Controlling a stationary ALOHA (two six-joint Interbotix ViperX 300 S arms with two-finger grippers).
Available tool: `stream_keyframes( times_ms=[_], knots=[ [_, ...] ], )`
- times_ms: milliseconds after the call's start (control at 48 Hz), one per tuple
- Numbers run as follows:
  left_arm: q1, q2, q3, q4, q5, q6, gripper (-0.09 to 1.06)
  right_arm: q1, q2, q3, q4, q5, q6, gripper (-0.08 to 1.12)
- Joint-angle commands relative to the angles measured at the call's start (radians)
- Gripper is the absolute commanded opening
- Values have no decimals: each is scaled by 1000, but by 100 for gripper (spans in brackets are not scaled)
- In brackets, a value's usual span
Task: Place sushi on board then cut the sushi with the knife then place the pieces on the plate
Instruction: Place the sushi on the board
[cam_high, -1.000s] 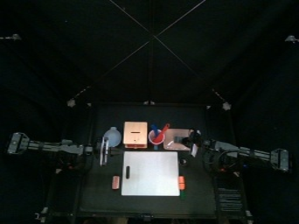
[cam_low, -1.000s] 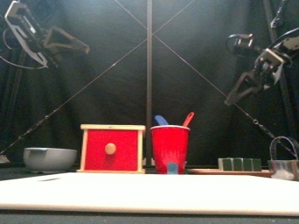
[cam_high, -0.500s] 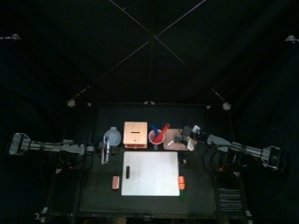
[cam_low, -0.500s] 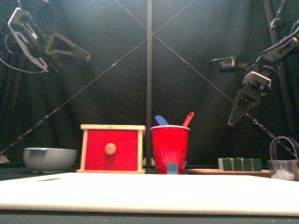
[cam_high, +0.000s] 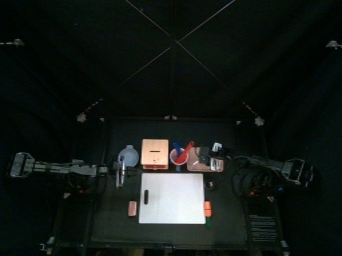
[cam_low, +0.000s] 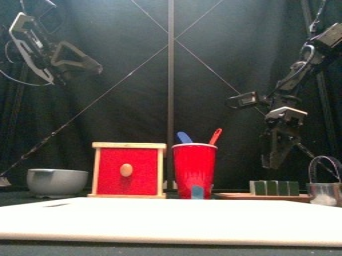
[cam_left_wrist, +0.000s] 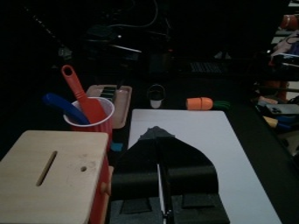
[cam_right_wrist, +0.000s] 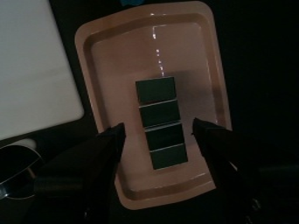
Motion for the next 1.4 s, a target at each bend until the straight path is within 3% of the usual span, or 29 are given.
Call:
stream_keyframes(
  times_ms=[21, 229, 604, 729, 854, 979, 1229, 1396],
  knots=[
    [3, 3, -11, -11, -5, -2, -1, -35, 11, -12, 52, -23, -54, 93],
    [5, 2, -11, -28, -5, -2, -1, -43, 77, -11, 63, -38, -92, 93],
    [6, 2, -6, -31, -5, 0, -1, -34, 149, 5, 71, -114, -92, 91],
    [6, 2, -5, -31, -3, 0, -1, -31, 147, 9, 74, -114, -92, 83],
    [6, 2, -5, -31, -3, 0, -1, -23, 147, 18, 74, -112, -81, 67],
    [6, 2, -3, -31, -3, 0, -1, -20, 117, 18, 87, -98, -52, 58],
    [6, 2, -2, -37, 2, -2, -1, 41, -12, -20, 123, 20, 92, 59],
    [6, 2, 2, -44, 2, -2, -1, 126, -72, -38, 109, 32, 321, 59]
  ],
)
